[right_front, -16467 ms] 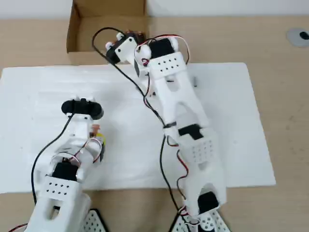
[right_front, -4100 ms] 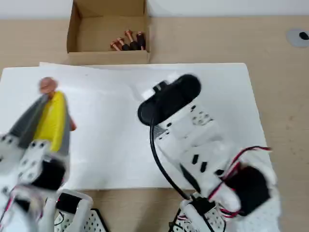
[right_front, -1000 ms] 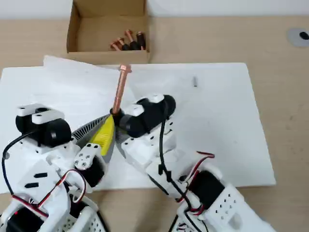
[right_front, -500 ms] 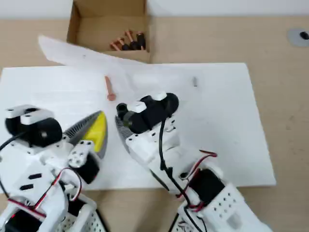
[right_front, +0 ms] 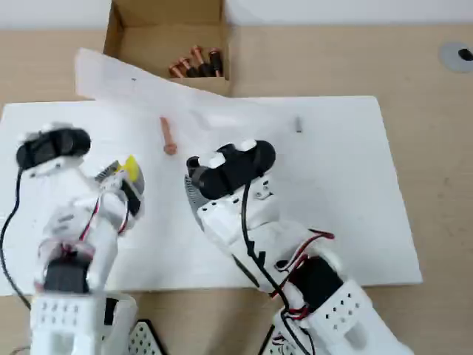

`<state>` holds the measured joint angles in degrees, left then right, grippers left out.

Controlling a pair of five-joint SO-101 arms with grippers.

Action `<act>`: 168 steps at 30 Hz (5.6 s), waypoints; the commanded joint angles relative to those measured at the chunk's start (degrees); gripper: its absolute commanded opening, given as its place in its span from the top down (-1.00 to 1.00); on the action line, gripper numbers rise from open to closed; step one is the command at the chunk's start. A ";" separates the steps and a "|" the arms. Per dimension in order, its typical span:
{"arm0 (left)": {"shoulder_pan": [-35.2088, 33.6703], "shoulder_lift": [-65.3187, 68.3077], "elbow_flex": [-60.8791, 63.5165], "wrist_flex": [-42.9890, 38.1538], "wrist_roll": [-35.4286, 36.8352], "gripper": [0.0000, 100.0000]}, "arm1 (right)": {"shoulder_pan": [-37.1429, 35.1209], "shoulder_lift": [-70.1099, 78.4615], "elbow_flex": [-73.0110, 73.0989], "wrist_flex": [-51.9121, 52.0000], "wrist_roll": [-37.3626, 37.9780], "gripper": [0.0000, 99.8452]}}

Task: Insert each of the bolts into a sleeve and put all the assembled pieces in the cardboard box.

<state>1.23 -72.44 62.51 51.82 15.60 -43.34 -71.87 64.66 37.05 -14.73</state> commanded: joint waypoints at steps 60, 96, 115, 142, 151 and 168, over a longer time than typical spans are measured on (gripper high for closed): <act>3.16 120.66 -105.49 38.95 -2.29 0.99 | 6.73 -0.75 2.15 -0.79 0.62 0.98; 3.87 50.59 -23.74 27.43 -107.25 0.98 | 14.20 -0.40 -0.40 -0.35 0.70 0.98; 1.14 49.89 -32.18 15.30 -65.85 0.32 | 14.20 -0.75 -0.75 4.48 3.87 0.98; -1.76 50.07 -12.31 -2.81 37.54 0.32 | 14.11 -0.84 -0.66 4.40 3.60 0.98; -1.67 50.33 -7.56 -9.23 40.26 0.32 | 14.20 -0.84 -0.48 4.31 3.60 0.98; -1.76 50.42 -7.38 -8.88 39.47 0.93 | 14.20 -0.84 -0.48 4.40 3.60 0.98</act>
<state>-0.79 -21.01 55.03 43.56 55.43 -29.80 -71.96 67.12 41.63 -11.21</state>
